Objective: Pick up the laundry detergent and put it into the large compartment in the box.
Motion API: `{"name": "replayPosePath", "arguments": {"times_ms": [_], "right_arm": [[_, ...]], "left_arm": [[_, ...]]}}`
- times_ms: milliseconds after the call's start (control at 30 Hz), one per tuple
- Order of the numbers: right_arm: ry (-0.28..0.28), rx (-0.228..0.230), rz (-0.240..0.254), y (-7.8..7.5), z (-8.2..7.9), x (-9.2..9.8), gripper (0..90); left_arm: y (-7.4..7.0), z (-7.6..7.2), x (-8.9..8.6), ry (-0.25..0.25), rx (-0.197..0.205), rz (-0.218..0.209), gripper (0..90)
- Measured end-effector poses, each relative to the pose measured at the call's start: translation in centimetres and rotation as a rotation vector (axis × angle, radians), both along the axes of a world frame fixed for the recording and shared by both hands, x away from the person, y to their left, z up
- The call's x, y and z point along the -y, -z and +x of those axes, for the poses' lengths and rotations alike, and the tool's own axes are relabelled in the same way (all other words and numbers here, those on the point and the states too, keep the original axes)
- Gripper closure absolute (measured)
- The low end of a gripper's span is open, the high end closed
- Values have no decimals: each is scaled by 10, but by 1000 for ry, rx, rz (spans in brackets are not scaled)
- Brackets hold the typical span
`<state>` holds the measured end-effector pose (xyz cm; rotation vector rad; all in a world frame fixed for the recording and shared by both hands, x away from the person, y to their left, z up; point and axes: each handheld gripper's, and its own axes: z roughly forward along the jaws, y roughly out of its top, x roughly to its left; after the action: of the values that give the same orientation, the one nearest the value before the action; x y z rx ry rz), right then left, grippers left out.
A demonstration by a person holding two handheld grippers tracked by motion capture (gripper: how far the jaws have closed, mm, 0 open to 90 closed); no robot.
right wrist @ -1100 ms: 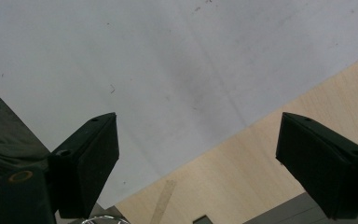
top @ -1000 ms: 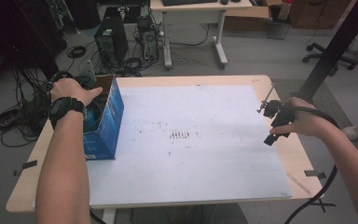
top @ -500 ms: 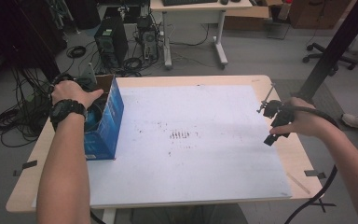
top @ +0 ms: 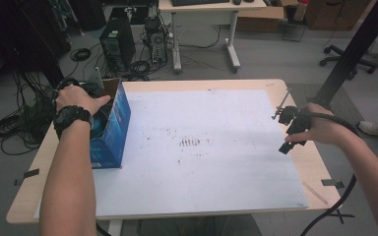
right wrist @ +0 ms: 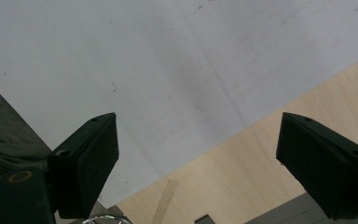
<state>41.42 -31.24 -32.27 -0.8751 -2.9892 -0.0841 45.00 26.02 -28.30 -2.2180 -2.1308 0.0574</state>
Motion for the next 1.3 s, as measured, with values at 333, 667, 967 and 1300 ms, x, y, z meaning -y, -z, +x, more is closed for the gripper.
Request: {"name": "replayPosePath", "arguments": {"times_ms": [333, 667, 967, 1300], "right_arm": [[0, 1, 0, 0, -1, 1, 131], [0, 1, 2, 0, -2, 1, 131], [-1, 2, 2, -1, -3, 1, 131], [-2, 8, 3, -3, -4, 1, 131]], "left_arm": [[0, -2, 0, -4, -7, -1, 354], [-1, -3, 0, -13, -5, 2, 314], [-7, -5, 1, -13, 11, 1, 274], [-21, -7, 3, -20, 25, 23, 239]]}}
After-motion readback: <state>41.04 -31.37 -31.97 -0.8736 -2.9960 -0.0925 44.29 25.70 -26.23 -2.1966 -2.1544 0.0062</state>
